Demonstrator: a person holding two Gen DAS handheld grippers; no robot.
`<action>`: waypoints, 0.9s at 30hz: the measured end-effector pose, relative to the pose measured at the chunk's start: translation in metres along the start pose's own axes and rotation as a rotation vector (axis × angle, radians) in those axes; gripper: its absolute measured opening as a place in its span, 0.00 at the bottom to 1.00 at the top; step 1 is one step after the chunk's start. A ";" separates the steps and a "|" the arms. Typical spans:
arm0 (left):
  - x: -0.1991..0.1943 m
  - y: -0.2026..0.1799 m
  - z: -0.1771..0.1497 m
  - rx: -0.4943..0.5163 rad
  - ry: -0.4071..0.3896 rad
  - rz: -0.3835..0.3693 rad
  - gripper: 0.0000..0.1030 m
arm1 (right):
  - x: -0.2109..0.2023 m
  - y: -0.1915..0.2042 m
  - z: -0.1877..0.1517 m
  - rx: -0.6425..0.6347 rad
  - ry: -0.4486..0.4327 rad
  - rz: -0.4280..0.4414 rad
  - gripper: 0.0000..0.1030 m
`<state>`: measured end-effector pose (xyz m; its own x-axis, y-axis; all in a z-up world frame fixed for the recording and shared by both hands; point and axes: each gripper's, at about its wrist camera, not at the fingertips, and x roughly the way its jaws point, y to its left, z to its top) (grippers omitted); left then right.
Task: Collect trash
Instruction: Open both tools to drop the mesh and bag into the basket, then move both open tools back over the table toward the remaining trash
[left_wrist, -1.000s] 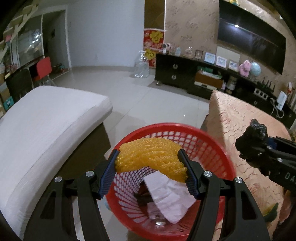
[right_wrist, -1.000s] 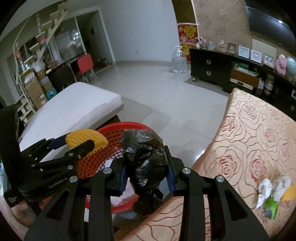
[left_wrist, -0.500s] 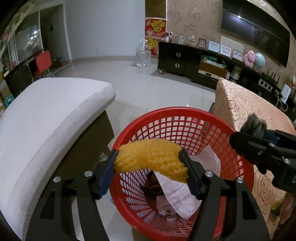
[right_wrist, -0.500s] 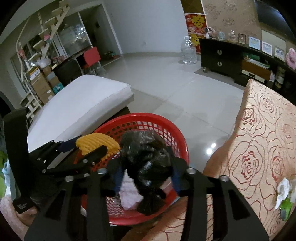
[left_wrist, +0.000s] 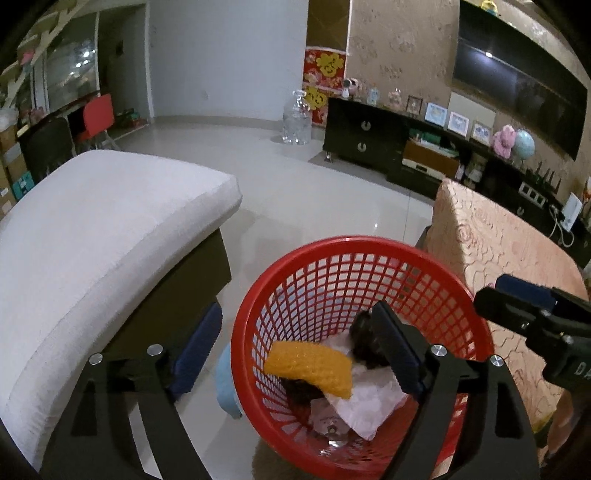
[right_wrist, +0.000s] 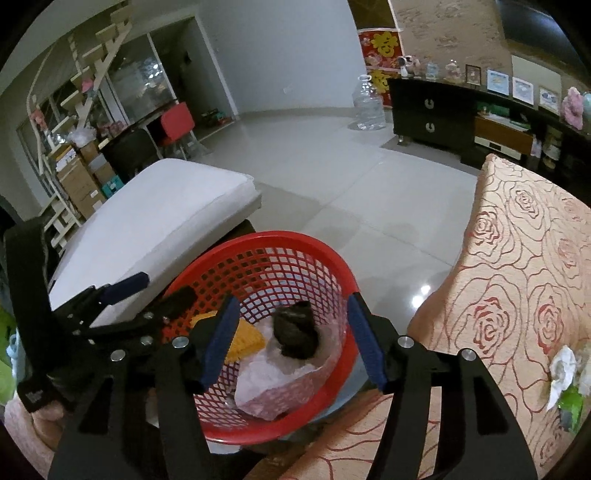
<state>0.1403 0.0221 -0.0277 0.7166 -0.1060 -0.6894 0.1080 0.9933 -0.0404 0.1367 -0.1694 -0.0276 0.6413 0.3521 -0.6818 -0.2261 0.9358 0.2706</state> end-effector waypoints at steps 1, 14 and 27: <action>-0.002 -0.001 0.001 0.001 -0.009 0.002 0.79 | -0.001 -0.001 -0.001 0.001 -0.001 -0.005 0.57; -0.019 -0.024 0.005 0.025 -0.057 -0.018 0.80 | -0.034 -0.030 -0.008 0.028 -0.040 -0.097 0.57; -0.030 -0.062 0.006 0.077 -0.082 -0.084 0.80 | -0.102 -0.086 -0.032 0.110 -0.116 -0.253 0.62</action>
<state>0.1164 -0.0369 -0.0005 0.7565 -0.1950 -0.6243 0.2199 0.9748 -0.0380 0.0670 -0.2851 -0.0029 0.7482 0.0977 -0.6563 0.0282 0.9835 0.1786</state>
